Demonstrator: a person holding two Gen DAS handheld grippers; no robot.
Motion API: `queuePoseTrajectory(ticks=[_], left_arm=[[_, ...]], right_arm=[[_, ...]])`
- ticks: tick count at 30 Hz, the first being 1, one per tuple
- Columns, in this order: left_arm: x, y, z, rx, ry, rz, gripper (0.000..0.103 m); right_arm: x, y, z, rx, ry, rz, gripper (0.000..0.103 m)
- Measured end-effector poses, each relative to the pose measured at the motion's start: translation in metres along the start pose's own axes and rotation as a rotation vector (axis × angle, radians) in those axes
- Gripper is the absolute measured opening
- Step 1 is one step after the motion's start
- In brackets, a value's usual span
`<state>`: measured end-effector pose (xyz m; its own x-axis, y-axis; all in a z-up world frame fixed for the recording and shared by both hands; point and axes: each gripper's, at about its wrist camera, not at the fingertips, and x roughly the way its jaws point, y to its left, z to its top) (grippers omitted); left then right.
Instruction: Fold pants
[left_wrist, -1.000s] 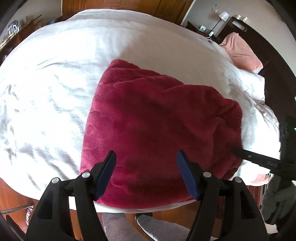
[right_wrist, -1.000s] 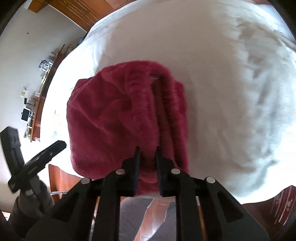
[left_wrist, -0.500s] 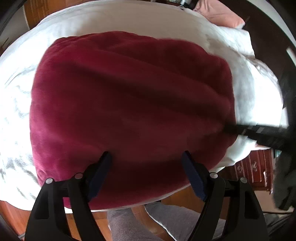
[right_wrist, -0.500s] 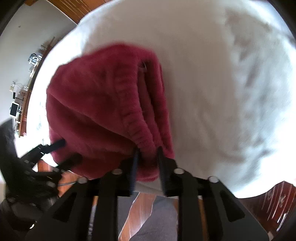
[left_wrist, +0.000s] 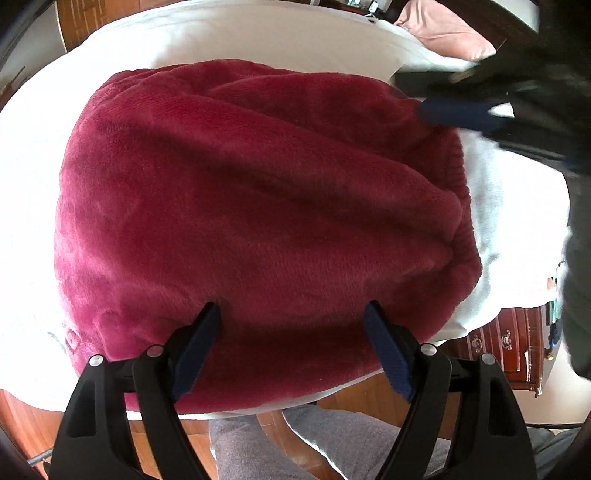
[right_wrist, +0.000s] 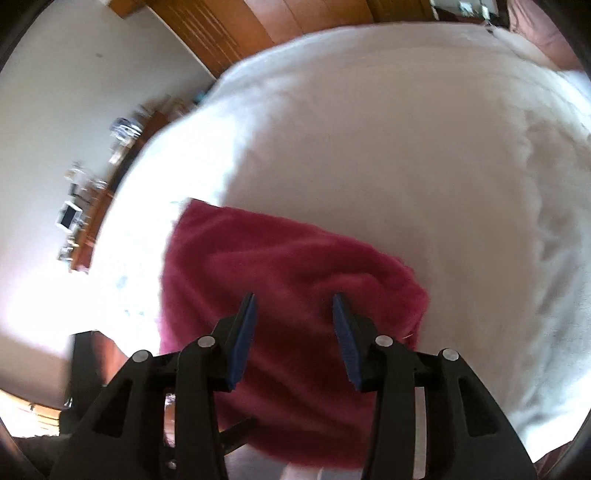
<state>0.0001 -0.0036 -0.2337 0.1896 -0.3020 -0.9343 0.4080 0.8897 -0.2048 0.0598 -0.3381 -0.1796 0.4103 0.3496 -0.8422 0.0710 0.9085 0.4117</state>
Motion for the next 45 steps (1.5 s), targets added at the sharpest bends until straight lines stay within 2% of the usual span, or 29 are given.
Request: queuePoseTrajectory(ticks=[4, 8, 17, 21, 27, 31, 38, 41, 45], left_arm=[[0.005, -0.007, -0.003, 0.011, 0.0, -0.003, 0.08], [0.009, -0.016, -0.003, 0.034, 0.007, -0.004, 0.08], [0.008, -0.022, 0.004, 0.075, 0.02, 0.012, 0.08], [0.002, -0.032, 0.006, 0.107, 0.015, 0.024, 0.08], [0.0, -0.044, 0.009, 0.155, 0.014, 0.047, 0.08], [-0.002, -0.046, 0.011, 0.156, 0.008, 0.053, 0.08], [-0.014, -0.04, 0.011, 0.156, -0.003, 0.073, 0.08], [-0.014, -0.04, 0.007, 0.16, -0.004, 0.083, 0.08], [-0.014, -0.039, 0.006, 0.161, -0.002, 0.095, 0.08]], right_arm=[[0.026, -0.035, 0.0, 0.056, 0.031, -0.092, 0.042], [0.044, -0.053, -0.009, 0.064, 0.045, -0.128, 0.041], [0.053, -0.057, -0.008, 0.011, 0.057, -0.138, 0.041], [0.044, -0.037, -0.01, -0.029, 0.04, -0.139, 0.043], [-0.003, -0.02, -0.039, -0.097, 0.008, -0.132, 0.046], [-0.013, -0.016, -0.057, -0.104, 0.025, -0.124, 0.046], [0.007, -0.025, -0.077, -0.104, 0.079, -0.17, 0.046], [0.017, -0.038, -0.082, -0.066, 0.108, -0.17, 0.046], [0.026, -0.049, -0.088, -0.029, 0.118, -0.165, 0.052]])
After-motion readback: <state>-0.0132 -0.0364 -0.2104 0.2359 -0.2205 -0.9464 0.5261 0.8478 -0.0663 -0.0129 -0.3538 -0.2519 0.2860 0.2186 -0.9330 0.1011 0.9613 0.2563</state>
